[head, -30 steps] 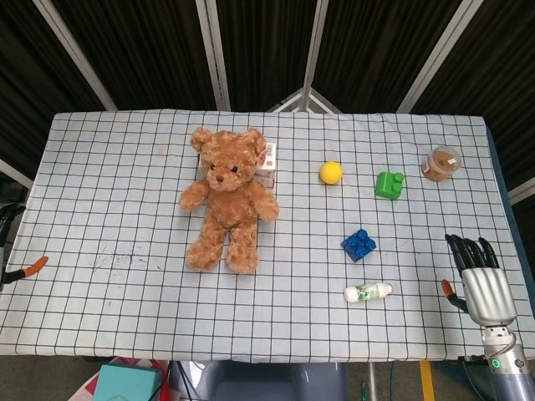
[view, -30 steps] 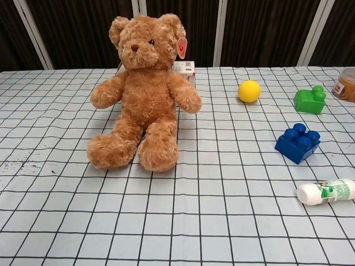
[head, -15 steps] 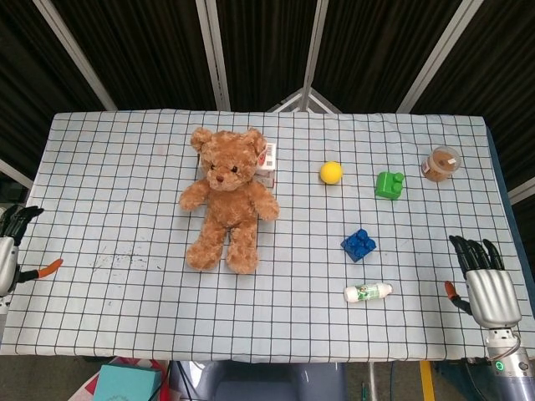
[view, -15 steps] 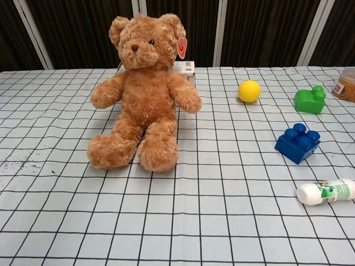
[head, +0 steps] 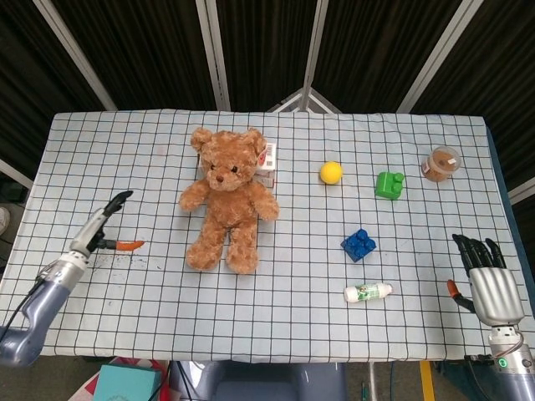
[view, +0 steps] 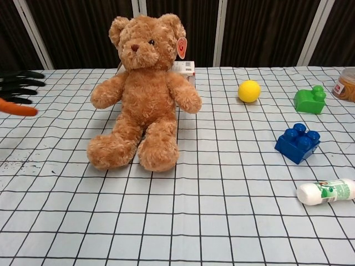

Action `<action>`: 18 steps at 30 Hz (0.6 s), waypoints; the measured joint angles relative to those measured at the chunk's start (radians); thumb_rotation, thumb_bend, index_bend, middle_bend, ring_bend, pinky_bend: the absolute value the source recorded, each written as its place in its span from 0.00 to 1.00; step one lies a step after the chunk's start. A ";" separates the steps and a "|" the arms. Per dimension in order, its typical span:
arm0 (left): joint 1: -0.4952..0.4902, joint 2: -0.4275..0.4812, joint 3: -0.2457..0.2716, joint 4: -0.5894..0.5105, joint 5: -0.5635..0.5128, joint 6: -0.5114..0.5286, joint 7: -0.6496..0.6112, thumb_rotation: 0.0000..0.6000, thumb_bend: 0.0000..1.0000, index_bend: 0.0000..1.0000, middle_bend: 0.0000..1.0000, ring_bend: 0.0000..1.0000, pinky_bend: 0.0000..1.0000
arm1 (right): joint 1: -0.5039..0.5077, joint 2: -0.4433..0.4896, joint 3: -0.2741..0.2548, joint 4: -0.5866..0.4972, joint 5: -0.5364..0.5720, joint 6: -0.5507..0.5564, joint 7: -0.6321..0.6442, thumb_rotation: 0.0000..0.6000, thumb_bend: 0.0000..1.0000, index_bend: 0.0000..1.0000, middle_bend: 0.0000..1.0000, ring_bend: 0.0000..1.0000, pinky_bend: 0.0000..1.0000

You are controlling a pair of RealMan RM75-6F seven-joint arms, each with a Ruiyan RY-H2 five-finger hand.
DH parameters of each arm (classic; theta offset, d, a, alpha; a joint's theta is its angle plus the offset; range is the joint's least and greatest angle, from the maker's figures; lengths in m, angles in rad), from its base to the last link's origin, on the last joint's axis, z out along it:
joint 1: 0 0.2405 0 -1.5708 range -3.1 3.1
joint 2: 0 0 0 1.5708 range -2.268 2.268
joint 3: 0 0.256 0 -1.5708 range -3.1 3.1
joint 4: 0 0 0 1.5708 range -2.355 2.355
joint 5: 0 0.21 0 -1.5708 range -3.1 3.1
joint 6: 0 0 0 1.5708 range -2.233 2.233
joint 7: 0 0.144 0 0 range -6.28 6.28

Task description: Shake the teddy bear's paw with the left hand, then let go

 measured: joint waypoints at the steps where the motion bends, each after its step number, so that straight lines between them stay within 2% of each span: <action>1: -0.017 -0.021 -0.008 0.011 -0.006 -0.011 0.000 1.00 0.12 0.06 0.00 0.00 0.00 | 0.002 -0.002 0.000 0.006 0.005 -0.007 0.003 1.00 0.37 0.01 0.14 0.13 0.07; 9: -0.117 -0.163 -0.066 0.095 -0.045 -0.083 -0.083 1.00 0.12 0.06 0.01 0.00 0.00 | 0.005 -0.007 0.003 0.025 0.021 -0.023 0.023 1.00 0.37 0.01 0.14 0.13 0.07; 18: -0.149 -0.272 -0.115 0.171 -0.107 -0.068 -0.114 1.00 0.13 0.08 0.05 0.00 0.00 | -0.001 0.001 0.002 0.024 0.017 -0.011 0.037 1.00 0.37 0.01 0.14 0.13 0.07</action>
